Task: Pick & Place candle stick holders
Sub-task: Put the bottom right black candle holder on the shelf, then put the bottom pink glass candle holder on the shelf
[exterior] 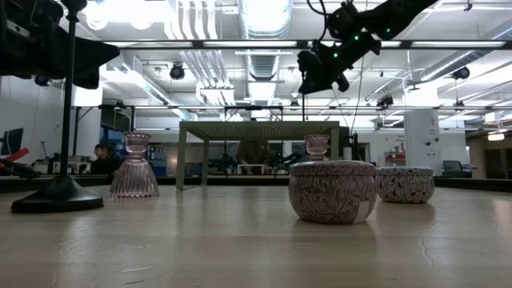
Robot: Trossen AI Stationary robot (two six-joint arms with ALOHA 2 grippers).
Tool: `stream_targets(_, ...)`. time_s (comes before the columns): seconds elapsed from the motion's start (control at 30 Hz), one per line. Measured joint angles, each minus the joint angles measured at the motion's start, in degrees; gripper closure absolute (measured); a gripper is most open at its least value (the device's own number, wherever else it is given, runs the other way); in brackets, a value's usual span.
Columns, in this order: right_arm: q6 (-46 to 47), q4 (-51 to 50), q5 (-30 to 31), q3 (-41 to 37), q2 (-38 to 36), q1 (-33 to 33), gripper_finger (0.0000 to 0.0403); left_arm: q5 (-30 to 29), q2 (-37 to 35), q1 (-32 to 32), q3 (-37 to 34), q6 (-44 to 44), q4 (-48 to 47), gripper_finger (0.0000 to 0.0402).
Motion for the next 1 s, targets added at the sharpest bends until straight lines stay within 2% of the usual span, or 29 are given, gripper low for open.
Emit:
stream_targets(0.5,-5.8,-8.6,1.5,0.0,-4.3,0.0,0.0228,0.0,0.0,0.0,0.0,0.0,0.0,0.0387)
stream_targets(0.9,-6.4,-16.3,1.2,-1.8,-13.7,0.1,0.0207,0.0,0.0,0.0,0.0,0.0,0.0,0.0387)
stream_targets(1.0,-4.8,-17.3,-1.3,-3.8,-16.9,0.4,0.0206,0.0,0.0,0.0,0.0,0.0,0.0,0.0387)
